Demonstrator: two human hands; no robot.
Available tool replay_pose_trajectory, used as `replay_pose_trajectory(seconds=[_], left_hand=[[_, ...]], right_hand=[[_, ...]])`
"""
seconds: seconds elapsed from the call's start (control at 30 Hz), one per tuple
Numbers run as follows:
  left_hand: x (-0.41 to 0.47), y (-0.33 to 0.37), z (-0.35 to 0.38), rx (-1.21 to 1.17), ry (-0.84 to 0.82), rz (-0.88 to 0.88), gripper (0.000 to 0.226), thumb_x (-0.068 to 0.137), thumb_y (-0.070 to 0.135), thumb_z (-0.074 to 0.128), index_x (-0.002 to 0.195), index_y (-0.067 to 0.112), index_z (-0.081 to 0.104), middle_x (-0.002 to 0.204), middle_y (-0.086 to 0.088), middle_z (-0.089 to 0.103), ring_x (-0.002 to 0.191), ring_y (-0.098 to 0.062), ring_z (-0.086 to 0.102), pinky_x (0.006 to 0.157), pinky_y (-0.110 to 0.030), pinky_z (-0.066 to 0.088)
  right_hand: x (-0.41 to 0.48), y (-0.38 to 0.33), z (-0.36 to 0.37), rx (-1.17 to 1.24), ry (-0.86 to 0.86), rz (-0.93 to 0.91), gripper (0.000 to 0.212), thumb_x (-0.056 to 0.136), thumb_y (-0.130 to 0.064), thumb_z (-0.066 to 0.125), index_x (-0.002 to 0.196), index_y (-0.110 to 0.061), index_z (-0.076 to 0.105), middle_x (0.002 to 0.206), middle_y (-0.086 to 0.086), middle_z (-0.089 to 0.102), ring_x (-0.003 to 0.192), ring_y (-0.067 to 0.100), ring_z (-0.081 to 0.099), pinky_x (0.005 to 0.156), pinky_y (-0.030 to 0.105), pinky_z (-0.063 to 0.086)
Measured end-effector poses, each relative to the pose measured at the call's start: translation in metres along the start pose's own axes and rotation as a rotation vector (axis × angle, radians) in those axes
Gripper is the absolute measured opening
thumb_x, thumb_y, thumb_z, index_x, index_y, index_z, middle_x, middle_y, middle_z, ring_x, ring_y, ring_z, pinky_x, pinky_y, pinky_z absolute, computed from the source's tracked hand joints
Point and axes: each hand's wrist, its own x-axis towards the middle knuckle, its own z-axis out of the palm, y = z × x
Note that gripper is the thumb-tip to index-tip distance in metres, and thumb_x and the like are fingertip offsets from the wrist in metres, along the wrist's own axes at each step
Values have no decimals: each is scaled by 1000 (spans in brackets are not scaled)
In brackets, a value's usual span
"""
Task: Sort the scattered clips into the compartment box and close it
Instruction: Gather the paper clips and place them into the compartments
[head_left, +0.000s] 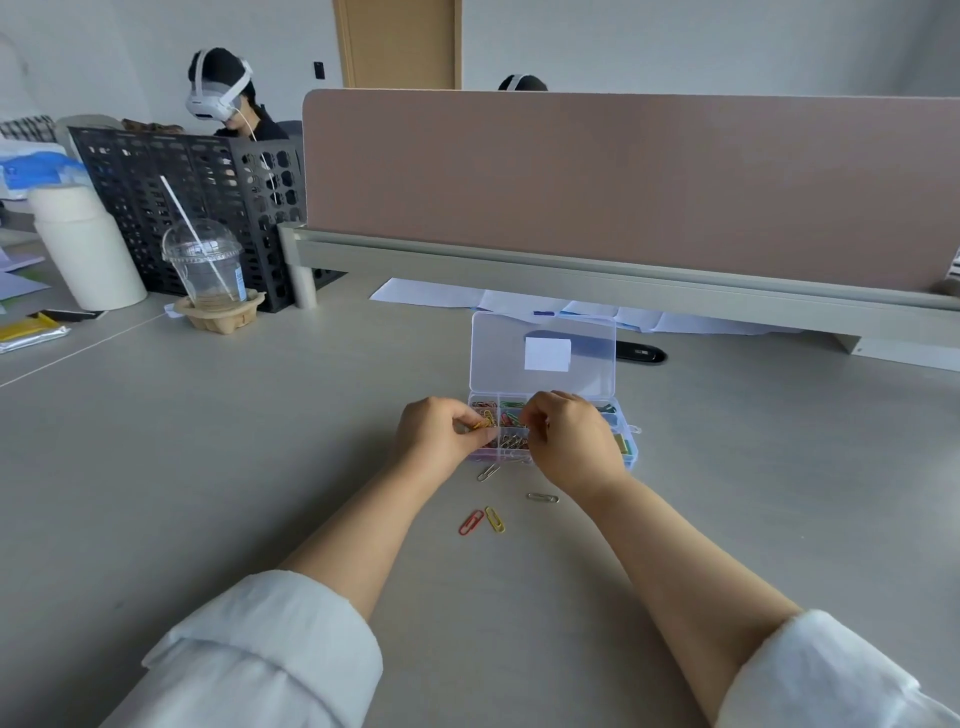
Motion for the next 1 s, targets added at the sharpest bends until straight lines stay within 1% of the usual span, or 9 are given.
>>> replay_pose_trajectory(seconds=[0.1,0.23,0.33,0.47,0.57,0.63,0.77,0.87,1.0], left_hand=[[0,-3,0,31,9,15,21,74,25,75,87,8,74,81,-4,55,75,-17,51,64,-25,38],[-2,-6,-3,97,-9,53,19,84,24,64,92,10,74,76,1,44,75,-17,49,67,-25,36],[-4,-7,-2,190,-43,86,28,89,28,57,87,5,73,81,-2,44,72,-19,47,65,-25,33],[-7,-7,-5,180,-27,143,19,89,17,53,95,15,71,86,1,47,78,-25,56,71,-30,44],[-10,-6,-7,263,-94,195,31,89,7,45,97,22,72,90,3,49,78,-16,48,68,-23,35],[-11,-4,-8,306,-119,191,34,89,6,42,98,22,72,99,0,54,88,-16,50,70,-23,34],[-12,-6,-12,391,-141,237,33,90,9,42,104,22,70,107,-3,55,108,-20,50,85,-32,46],[-16,-6,-15,408,-127,283,33,88,9,46,109,22,68,106,-6,56,105,-23,53,83,-35,48],[-19,-9,-19,340,-84,315,28,86,5,50,99,18,70,99,-7,60,95,-25,58,77,-36,50]], right_hand=[[-1,0,1,10,3,-7,21,80,1,48,87,-3,67,90,17,70,86,37,59,72,35,44],[-2,0,0,7,13,-14,21,80,1,49,88,-3,68,91,16,71,86,36,59,71,35,44],[-3,0,-1,2,15,-26,22,80,1,49,89,-4,68,92,15,71,86,34,59,70,35,46],[-3,0,-1,17,-4,-42,23,80,1,49,88,-6,69,92,13,71,88,33,59,70,34,46],[-5,-1,-3,19,-19,-56,27,82,2,48,90,-7,71,96,12,70,93,33,58,69,32,44],[-7,-1,-4,-3,-47,-60,33,81,4,45,96,-8,71,100,13,68,97,33,56,73,34,47],[-10,0,-6,-35,-70,-46,37,80,3,44,100,-12,71,105,12,64,100,35,54,75,35,47],[-13,-3,-14,-9,-68,-31,30,80,0,47,96,-12,70,101,10,66,92,32,59,69,32,46],[-14,-7,-34,-38,-187,23,21,81,-6,49,90,-9,68,92,9,70,85,30,61,67,30,47]])
